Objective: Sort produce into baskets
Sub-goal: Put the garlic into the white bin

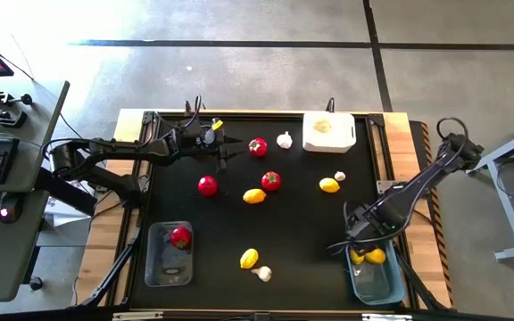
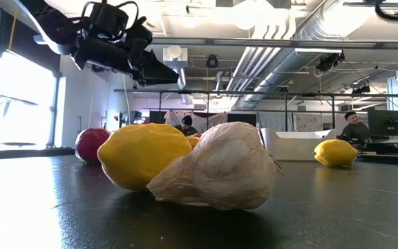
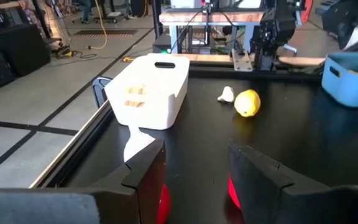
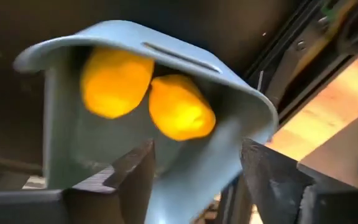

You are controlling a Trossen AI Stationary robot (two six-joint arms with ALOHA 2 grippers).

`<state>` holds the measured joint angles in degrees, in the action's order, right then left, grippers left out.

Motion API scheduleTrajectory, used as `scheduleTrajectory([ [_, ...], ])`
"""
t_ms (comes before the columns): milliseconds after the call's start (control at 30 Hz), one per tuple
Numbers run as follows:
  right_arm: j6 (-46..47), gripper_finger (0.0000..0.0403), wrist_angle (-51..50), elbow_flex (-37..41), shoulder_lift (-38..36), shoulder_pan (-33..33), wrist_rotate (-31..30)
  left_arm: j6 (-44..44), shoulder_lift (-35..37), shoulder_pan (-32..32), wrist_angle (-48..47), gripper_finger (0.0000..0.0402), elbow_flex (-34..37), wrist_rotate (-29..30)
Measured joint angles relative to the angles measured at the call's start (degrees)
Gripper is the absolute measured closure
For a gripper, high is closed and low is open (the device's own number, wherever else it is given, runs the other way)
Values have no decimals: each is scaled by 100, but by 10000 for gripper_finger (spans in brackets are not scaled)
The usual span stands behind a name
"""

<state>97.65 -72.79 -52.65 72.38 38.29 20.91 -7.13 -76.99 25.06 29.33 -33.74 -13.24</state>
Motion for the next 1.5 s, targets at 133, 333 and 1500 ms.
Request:
scheduleTrajectory([
  [133, -519, 239, -437, -536, -7, -114, -836, 80, 2, 28, 67, 267, 5, -2],
  [333, -1838, 359, 27, -480, -5, -722, -1974, 168, 0, 50, 521, 352, 305, -2],
  [1500, -8509, 187, 6494, -526, 2242, -6243, -3552, 102, 0, 761, 1389, 401, 863, -4],
])
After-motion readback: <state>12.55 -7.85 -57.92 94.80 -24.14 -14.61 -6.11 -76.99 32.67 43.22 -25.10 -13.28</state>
